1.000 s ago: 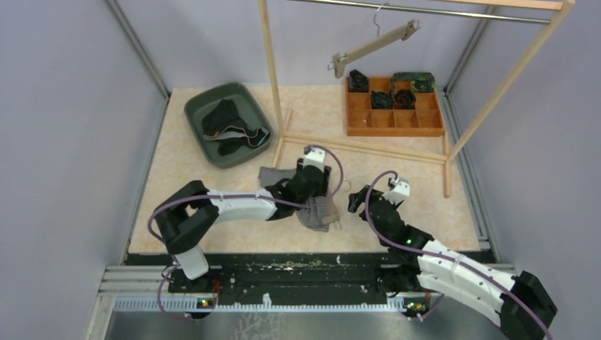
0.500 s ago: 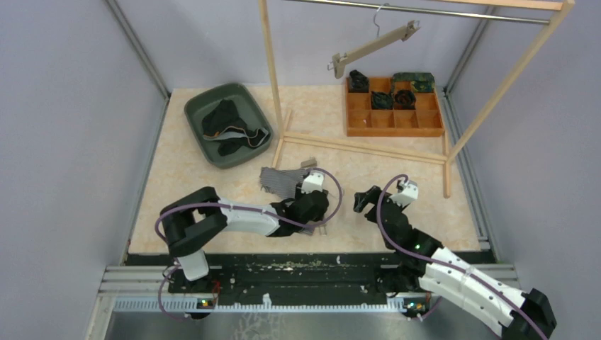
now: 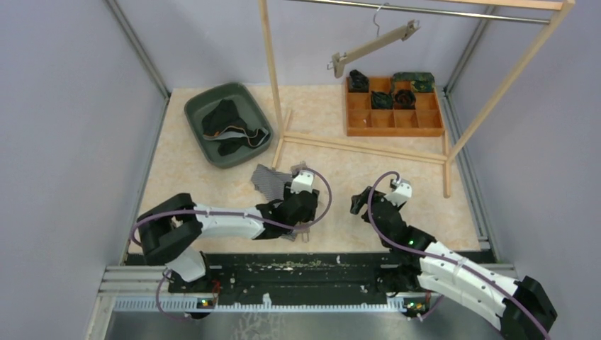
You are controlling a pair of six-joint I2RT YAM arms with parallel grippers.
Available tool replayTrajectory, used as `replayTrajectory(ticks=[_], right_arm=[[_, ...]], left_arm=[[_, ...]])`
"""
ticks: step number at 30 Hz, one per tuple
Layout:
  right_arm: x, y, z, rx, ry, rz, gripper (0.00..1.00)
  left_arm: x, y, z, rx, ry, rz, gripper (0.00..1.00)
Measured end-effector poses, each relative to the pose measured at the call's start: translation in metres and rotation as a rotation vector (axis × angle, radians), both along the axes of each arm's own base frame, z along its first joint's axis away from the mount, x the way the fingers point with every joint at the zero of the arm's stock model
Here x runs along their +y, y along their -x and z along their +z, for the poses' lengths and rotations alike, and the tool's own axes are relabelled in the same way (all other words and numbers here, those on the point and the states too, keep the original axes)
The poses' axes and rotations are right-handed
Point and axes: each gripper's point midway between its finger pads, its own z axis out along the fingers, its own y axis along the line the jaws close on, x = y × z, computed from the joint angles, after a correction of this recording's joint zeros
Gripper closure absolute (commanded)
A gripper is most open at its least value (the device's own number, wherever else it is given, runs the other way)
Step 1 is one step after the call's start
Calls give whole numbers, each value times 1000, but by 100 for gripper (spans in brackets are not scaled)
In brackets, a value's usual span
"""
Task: Clip the underwear to the hanger
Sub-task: Open the clamp at the hanger.
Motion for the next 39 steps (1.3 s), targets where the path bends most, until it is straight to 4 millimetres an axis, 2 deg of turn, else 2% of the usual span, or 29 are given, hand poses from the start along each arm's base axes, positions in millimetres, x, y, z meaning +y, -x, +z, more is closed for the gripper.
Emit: replayTrajectory(ticks=[4,8,11,30,35,37,39], right_arm=[[0,0,1,-2,-2,1,17],[1,0,1,-2,-4,2,17],[1,0,1,-3,-5,4,17],[6,-2,0,-2,-11,18,17],[8,-2,1,-3,-15,22,17],[8,-3,1,-3,-15,22,17],[8,-3,1,-4,-16,22,17]], left_arm=[[-27,-12,11,-12,5,-15,35],[-36,-15,-1,12,-37,-15,35],[-32,-14,-14,36,-82,-3,35],[-17,-15,-14,55,-80,115,35],[-7,-11,-24,81,-119,130,35],[-6,-11,-29,86,-127,140,39],[-6,-11,-29,84,-123,144,49]])
